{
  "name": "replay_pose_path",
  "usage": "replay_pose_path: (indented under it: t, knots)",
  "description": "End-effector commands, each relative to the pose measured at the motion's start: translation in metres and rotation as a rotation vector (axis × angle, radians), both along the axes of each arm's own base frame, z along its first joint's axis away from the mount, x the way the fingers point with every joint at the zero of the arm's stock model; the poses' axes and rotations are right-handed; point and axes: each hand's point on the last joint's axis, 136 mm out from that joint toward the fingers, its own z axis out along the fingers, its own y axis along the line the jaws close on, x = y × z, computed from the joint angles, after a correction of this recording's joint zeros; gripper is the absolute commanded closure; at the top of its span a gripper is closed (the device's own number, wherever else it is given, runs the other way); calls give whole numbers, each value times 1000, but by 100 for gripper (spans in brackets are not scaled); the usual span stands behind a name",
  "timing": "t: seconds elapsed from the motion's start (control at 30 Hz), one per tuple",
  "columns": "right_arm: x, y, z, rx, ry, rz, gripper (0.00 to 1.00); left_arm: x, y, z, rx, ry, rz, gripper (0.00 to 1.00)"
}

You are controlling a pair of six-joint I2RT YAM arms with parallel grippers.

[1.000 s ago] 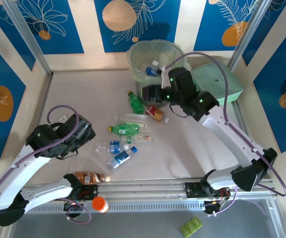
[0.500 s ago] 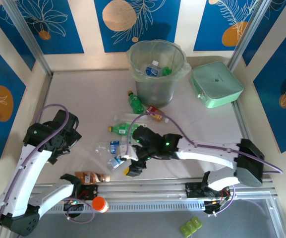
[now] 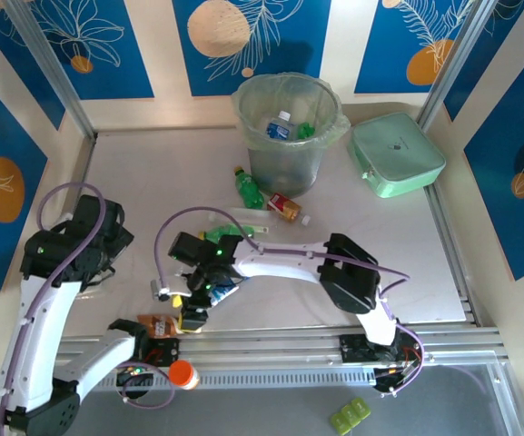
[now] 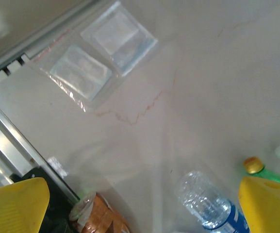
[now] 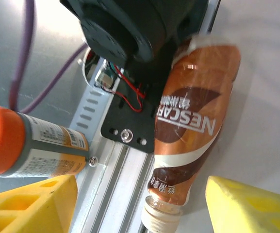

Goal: Put the plastic bottles in the bin

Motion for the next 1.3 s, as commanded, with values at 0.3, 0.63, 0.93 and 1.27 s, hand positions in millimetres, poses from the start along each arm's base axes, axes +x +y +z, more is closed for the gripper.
replay_pose_path:
  t: [0.3, 0.63, 0.93, 1.27]
  knots:
    - [-1, 14, -52, -215, 18, -92, 17, 13, 10, 23, 71, -89, -4, 1]
    - [25, 16, -98, -304, -149, -143, 27, 10, 14, 30, 89, -113, -10, 1]
    - [32, 15, -72, -232, -76, -173, 68, 11, 19, 43, 121, -142, -6, 1]
    - [41, 8, 11, -59, 63, -251, 81, 18, 11, 68, 119, -233, -102, 1]
